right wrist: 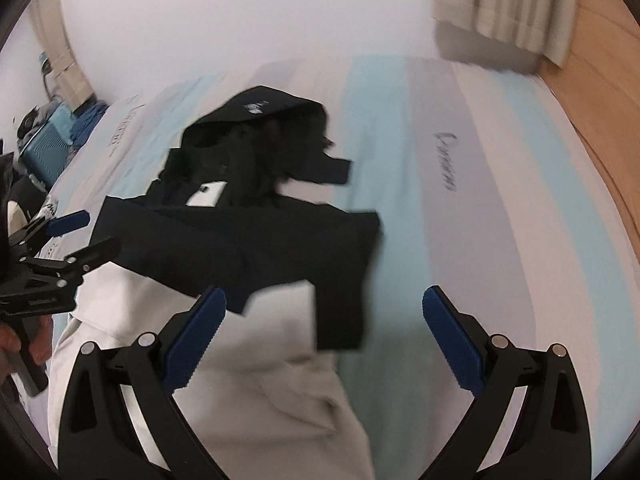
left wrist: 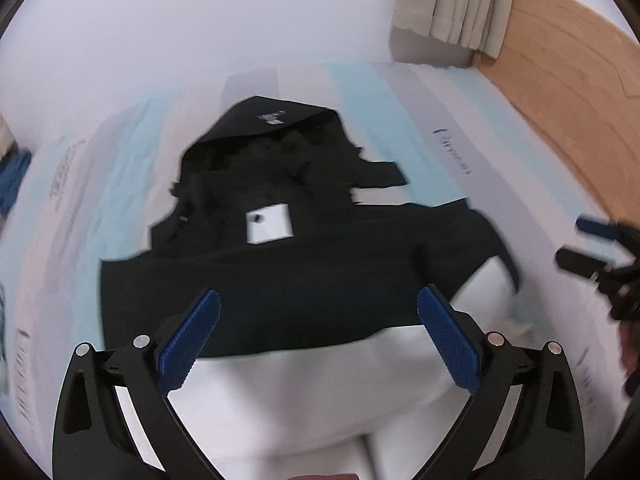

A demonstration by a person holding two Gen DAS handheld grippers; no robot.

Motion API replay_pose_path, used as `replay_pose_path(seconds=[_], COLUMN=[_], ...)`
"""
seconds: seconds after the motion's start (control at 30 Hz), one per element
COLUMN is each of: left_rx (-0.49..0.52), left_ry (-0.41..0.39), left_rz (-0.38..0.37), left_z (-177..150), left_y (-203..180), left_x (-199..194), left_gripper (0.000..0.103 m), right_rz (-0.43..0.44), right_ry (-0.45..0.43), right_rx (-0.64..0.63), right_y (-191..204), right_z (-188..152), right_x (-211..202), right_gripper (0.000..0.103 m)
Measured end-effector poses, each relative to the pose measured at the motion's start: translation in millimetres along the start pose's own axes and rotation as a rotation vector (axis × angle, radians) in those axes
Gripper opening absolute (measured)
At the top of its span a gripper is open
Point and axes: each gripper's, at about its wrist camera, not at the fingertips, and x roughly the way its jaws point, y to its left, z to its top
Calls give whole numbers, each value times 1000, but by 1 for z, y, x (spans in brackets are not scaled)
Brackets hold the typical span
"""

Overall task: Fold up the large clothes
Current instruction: 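Move both tools to the black hood of the jacket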

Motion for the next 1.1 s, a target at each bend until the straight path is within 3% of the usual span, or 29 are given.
replay_pose_path(seconds=[0.2, 0.37, 0.57, 0.83, 1.1], left_rx=[-38, -12, -4, 33, 41], left_ry=[2, 5, 25, 32, 57], left_rz=[-31, -9, -37, -43, -73], left_z=[10, 27, 53, 89, 118], left_y=[66, 99, 125, 137, 160], left_x=[14, 27, 56, 108, 175], left_gripper=[97, 97, 97, 97, 97], right_rz=[-37, -32, -4, 24, 116], right_ry=[-23, -70, -54, -26, 55], right_rx=[-39, -34, -90, -169, -176], right_y=[44, 66, 74, 69, 41], right_z=[28, 57, 91, 134, 175], right_x=[17, 34, 75, 138, 227], right_gripper=[95, 95, 95, 93, 93])
